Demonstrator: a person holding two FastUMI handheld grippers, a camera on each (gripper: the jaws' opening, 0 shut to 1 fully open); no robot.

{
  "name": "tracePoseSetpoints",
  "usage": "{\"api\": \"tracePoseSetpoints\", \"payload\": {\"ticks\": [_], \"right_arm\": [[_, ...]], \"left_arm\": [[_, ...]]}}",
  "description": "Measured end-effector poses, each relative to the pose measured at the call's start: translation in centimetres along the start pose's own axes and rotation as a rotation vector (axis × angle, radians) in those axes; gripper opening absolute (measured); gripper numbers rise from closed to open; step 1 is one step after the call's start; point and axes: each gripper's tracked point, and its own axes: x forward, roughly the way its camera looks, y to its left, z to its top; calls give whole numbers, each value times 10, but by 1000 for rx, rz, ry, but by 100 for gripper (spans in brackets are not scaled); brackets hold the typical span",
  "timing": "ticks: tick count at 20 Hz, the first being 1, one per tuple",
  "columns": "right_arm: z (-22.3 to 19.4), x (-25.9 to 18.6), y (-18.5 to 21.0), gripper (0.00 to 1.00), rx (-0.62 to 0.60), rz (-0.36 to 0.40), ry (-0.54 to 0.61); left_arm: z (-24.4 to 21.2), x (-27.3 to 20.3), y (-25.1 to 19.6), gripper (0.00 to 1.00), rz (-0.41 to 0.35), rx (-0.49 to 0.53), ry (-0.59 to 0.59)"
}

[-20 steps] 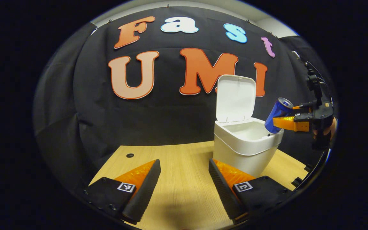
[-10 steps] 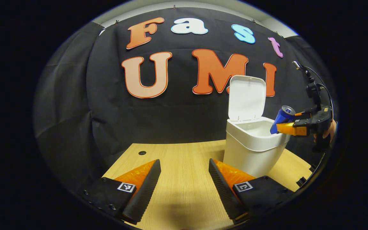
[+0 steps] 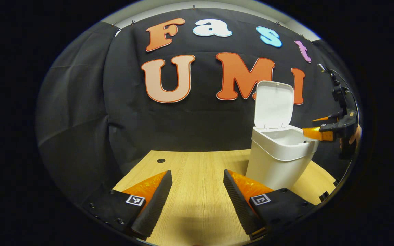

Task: Press the lid of the desktop garbage bin to open it, pick up the crumpled paper on the desktop and throw it into the bin, then pick up the pop can on the desktop and drop it into the bin, and finally close the garbage bin lid.

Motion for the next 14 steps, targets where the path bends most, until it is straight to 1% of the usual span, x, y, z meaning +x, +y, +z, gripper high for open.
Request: {"api": "tracePoseSetpoints", "payload": {"ticks": [4,7,9,14], "right_arm": [[35,6,-7,86,-2,6,-69],[72,9,-9,87,16,13,-145],[97,11,-12,87,20,12,-194],[159,20,-16,87,37,43,-264]], "left_arm": [[-3,-1,4,96,30,6,5],[-5,-1,10,96,68,32,-3],[-5,-1,12,96,90,24,-6],[-8,0,22,96,159,40,-1]]}}
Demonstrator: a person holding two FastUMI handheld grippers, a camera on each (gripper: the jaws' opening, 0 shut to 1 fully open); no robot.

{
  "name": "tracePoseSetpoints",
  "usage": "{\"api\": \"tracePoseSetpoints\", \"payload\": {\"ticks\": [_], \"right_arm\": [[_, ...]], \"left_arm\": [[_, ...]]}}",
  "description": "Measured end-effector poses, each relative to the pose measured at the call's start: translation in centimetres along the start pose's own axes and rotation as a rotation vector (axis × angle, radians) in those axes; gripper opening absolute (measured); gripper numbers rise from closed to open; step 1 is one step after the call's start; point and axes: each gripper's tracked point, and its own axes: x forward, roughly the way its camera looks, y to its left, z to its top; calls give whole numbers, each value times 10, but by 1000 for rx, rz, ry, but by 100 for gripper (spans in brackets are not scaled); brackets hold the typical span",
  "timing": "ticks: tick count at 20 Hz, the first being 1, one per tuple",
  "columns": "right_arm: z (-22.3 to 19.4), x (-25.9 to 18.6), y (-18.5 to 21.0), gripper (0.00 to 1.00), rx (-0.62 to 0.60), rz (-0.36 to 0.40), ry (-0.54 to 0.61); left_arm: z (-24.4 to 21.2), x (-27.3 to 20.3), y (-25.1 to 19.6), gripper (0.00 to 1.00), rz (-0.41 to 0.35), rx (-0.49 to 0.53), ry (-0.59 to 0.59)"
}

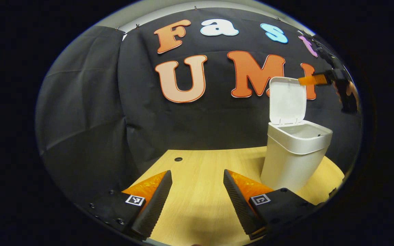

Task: Press the lid of the desktop garbage bin to open it, pick up the crumpled paper on the desktop and throw it into the bin, then pick up the pop can on the desktop and drop it into the bin, and finally close the garbage bin lid.

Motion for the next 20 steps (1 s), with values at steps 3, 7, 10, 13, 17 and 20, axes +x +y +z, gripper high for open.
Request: {"api": "tracePoseSetpoints", "payload": {"ticks": [3,7,10,13,17,20], "right_arm": [[28,16,-9,87,-39,-18,-41],[49,35,-12,87,-53,-29,-66],[48,53,-11,87,-48,-31,-47],[30,68,-5,86,-12,-22,21],[18,72,-6,87,-32,-43,59],[16,65,-3,85,-26,-34,67]], "left_arm": [[-2,1,2,96,34,-7,-1],[-4,3,8,96,76,-3,-6],[-3,4,14,96,102,-11,-17],[0,8,33,95,121,-19,-21],[-3,10,38,96,126,-26,-21],[-3,13,36,96,110,-23,-23]]}}
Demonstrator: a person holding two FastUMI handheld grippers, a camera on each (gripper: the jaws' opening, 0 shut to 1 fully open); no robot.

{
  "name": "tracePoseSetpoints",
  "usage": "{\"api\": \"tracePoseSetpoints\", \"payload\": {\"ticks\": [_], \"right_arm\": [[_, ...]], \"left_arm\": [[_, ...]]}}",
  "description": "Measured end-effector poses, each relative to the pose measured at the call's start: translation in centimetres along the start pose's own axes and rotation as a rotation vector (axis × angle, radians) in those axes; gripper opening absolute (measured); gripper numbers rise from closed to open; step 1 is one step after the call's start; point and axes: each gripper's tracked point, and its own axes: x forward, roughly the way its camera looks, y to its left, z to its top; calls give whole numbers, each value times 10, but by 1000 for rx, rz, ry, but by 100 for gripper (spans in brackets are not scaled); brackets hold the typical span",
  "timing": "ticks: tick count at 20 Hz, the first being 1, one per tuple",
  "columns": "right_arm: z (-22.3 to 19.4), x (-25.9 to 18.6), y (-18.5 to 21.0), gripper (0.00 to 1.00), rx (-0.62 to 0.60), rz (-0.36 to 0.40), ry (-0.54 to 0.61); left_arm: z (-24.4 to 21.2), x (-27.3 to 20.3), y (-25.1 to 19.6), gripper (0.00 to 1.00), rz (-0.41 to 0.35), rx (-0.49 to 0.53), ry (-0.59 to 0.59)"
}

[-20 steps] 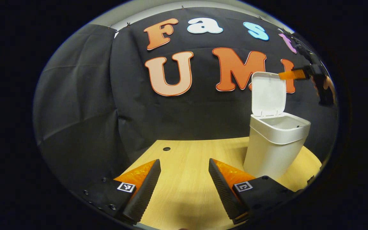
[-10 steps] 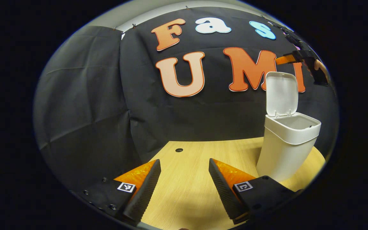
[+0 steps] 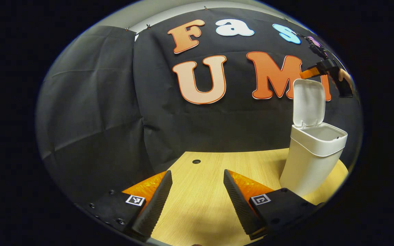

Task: Press the lid of the desktop garbage bin to open it, pick up the crumpled paper on the desktop and throw it into the bin, then pick up the pop can on the desktop and drop it into the bin, and finally close the garbage bin lid.

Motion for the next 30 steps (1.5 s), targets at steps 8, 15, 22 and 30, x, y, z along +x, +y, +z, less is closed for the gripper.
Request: {"api": "tracePoseSetpoints", "payload": {"ticks": [8,15,22,30], "right_arm": [[-16,-42,11,84,-8,24,43],[-41,-74,24,83,-14,31,99],[-69,-95,31,83,18,33,149],[-107,-115,45,84,64,41,229]], "left_arm": [[1,5,-24,96,-87,32,-5],[-1,3,-38,94,-131,36,0],[-3,4,-52,96,-161,31,7],[-7,6,-66,96,-194,30,20]]}}
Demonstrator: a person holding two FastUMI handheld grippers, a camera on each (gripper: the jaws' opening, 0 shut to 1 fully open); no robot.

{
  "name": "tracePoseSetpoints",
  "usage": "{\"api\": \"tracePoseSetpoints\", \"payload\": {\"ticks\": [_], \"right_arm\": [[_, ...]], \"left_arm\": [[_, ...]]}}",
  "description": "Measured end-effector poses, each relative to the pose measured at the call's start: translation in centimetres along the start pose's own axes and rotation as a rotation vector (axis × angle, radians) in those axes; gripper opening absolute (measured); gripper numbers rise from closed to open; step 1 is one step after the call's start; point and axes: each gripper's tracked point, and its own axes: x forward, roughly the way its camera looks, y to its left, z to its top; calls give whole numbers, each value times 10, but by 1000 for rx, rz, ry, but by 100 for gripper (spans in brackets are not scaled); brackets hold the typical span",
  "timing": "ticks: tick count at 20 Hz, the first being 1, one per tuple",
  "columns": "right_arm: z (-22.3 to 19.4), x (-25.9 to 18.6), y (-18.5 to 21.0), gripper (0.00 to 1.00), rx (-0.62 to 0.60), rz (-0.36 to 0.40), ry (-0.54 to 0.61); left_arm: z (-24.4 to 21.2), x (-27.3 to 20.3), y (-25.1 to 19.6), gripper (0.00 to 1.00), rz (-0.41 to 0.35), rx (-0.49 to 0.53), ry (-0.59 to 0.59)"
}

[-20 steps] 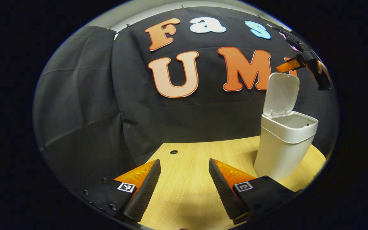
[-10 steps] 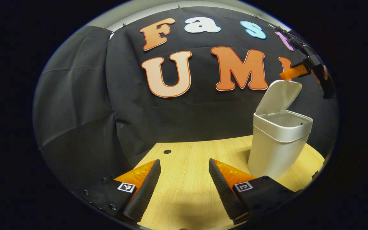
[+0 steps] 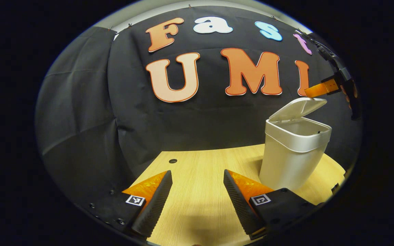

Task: Press the lid of the desktop garbage bin to open it, pick up the crumpled paper on the desktop and throw it into the bin, then pick up the pop can on the desktop and drop it into the bin, and finally close the garbage bin lid.

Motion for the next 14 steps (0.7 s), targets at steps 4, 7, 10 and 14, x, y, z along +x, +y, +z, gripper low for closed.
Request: {"api": "tracePoseSetpoints", "payload": {"ticks": [4,7,10,14], "right_arm": [[-24,-1,8,80,13,9,47],[-38,4,11,78,27,6,82],[-54,0,17,77,46,16,112],[-69,3,23,77,80,26,150]], "left_arm": [[-1,3,-5,96,-14,5,7],[-1,5,-5,96,-17,5,10],[-4,7,-8,96,-23,5,17],[-8,9,-5,96,-14,15,32]]}}
